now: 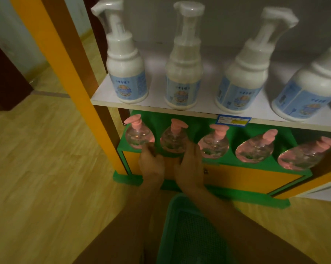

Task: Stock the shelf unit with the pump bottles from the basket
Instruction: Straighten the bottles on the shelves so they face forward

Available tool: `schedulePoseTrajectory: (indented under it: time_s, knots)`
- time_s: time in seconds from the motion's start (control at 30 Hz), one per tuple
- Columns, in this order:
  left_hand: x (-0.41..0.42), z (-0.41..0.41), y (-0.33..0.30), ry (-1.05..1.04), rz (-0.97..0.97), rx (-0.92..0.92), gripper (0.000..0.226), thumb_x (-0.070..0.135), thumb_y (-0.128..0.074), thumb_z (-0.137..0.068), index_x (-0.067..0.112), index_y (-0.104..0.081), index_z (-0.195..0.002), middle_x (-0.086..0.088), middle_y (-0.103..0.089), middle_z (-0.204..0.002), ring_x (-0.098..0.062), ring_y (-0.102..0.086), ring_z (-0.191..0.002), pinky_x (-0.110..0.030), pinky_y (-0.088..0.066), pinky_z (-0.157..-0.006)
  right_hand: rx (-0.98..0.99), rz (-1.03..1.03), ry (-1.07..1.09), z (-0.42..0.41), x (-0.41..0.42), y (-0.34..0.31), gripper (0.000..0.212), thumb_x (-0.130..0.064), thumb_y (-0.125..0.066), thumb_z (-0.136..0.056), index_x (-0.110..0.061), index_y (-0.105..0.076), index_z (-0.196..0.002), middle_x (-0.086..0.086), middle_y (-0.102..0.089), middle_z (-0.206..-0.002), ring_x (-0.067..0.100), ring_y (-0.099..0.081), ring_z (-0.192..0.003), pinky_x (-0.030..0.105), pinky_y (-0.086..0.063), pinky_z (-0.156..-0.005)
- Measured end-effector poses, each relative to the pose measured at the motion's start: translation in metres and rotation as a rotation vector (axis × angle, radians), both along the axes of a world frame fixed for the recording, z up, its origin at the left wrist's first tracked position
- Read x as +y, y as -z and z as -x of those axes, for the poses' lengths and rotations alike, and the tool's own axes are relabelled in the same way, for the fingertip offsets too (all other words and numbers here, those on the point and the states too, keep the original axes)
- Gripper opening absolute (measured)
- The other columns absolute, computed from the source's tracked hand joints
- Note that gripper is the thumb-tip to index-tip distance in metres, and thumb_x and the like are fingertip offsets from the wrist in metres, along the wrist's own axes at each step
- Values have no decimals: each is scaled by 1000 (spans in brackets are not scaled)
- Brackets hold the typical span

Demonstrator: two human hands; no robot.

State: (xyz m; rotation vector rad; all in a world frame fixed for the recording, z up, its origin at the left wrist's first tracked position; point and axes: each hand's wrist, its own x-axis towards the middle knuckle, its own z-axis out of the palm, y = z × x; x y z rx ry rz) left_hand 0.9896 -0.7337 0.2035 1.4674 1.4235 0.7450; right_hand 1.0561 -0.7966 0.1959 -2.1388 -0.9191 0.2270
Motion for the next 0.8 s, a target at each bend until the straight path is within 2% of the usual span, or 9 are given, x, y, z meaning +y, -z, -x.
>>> schedulePoseTrajectory:
  time_s: [0.07,0.13,0.27,0.37,0.43,0.5,0.67,0.8]
  knots:
    - [5,5,2,-98,-45,-5,39,-11,-47,-82,4,-52,-117,-17,-61,-116,-31,-56,-107,-47,-48,-93,77,-19,-94,12,6,-5,46,-1,-54,-86,-10,-47,-131,12,-55,-119,27,-54,-107,33,-46,-84]
    - [12,10,3,-159,-97,-53,38,-9,-48,-81,2,-53,-118,-17,-61,-115,-31,-56,-106,-47,-47,-94,206,-21,-211,23,14,-9,50,-1,-52,-87,-13,-44,-135,12,-56,-119,27,-56,-105,34,-48,-84]
    - [26,21,-2,-208,-89,-146,48,-1,-49,-87,13,-46,-132,-5,-57,-124,-16,-52,-107,-29,-42,-91,328,-3,-273,40,36,-11,65,2,-53,-87,-17,-33,-146,8,-46,-143,23,-46,-127,39,-39,-108]
    - [36,31,1,-172,-17,-154,52,1,-47,-90,16,-41,-139,-5,-53,-135,-19,-48,-122,-33,-38,-101,398,-49,-231,49,55,-12,66,4,-54,-86,-19,-36,-144,4,-48,-141,20,-43,-131,36,-35,-112]
    - [41,35,4,-112,21,-194,50,3,-46,-92,19,-41,-139,-3,-52,-137,-15,-46,-123,-35,-36,-107,406,-60,-195,50,64,-11,62,3,-54,-86,-20,-39,-142,4,-51,-139,20,-44,-129,33,-35,-111]
    - [43,38,6,-76,43,-215,49,6,-47,-94,23,-40,-140,-2,-51,-138,-18,-45,-125,-42,-36,-110,384,-65,-161,50,67,-9,59,3,-54,-86,-21,-43,-139,4,-54,-135,21,-49,-124,32,-38,-108]
    - [51,43,7,-35,75,-234,53,6,-45,-93,27,-38,-141,-3,-51,-138,-16,-46,-121,-44,-38,-109,337,-54,-178,52,67,-4,65,7,-55,-85,-21,-40,-142,6,-56,-131,29,-56,-115,45,-46,-101]
    - [54,45,6,-18,82,-228,57,0,-43,-91,24,-36,-143,-5,-50,-138,-15,-46,-119,-42,-38,-109,319,-50,-202,53,65,-4,69,8,-53,-85,-21,-36,-145,8,-55,-132,32,-55,-115,47,-47,-99]
